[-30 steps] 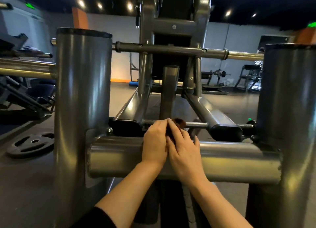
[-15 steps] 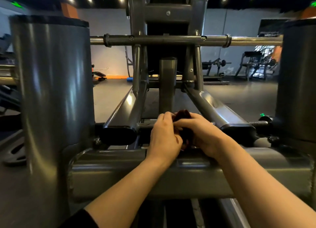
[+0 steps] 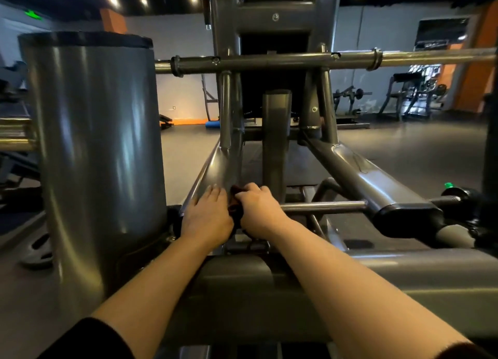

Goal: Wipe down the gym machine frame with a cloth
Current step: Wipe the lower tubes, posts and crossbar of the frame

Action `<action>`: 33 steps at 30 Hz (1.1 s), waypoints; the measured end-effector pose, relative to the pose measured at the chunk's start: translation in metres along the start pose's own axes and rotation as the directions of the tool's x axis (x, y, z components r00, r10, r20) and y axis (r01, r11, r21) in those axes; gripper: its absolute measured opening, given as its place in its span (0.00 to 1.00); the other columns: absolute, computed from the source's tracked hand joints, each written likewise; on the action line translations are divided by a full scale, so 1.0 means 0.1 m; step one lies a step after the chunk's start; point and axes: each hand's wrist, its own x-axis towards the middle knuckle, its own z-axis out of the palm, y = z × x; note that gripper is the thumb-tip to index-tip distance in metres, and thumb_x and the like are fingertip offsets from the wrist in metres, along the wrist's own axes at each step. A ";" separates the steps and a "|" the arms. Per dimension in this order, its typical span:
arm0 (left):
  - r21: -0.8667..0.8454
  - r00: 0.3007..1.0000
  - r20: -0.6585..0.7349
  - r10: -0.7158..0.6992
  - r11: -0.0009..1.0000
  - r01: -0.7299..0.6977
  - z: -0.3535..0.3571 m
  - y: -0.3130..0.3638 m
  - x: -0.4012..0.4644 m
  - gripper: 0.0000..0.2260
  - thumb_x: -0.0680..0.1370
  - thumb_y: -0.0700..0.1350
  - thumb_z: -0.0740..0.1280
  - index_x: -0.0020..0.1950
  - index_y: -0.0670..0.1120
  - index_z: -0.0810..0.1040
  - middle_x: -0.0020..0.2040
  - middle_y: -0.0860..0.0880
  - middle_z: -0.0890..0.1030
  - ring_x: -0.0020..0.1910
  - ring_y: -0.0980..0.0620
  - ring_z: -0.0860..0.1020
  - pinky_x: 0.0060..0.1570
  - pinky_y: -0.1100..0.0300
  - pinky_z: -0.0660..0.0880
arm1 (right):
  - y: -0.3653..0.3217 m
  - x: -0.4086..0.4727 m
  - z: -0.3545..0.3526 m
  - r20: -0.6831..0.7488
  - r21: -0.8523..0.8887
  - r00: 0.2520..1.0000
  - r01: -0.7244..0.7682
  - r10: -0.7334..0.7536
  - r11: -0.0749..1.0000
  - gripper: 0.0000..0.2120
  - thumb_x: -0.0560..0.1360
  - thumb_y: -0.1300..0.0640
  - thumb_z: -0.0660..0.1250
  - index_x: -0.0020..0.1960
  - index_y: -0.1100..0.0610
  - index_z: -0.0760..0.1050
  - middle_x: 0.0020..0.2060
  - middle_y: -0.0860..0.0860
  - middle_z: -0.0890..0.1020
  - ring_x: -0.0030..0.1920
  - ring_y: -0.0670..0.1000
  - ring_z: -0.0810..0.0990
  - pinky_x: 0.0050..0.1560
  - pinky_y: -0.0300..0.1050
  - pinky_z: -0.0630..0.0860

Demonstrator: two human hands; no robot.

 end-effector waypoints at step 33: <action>0.152 0.983 0.166 -0.075 0.987 0.050 -0.10 0.11 -0.05 0.28 0.81 0.48 0.58 0.78 0.40 0.56 0.78 0.43 0.56 0.77 0.46 0.56 0.75 0.47 0.56 | 0.10 0.11 -0.35 0.290 0.081 0.942 -0.203 0.172 0.976 0.29 0.77 0.59 0.66 0.76 0.57 0.61 0.76 0.55 0.59 0.74 0.56 0.60 0.75 0.48 0.57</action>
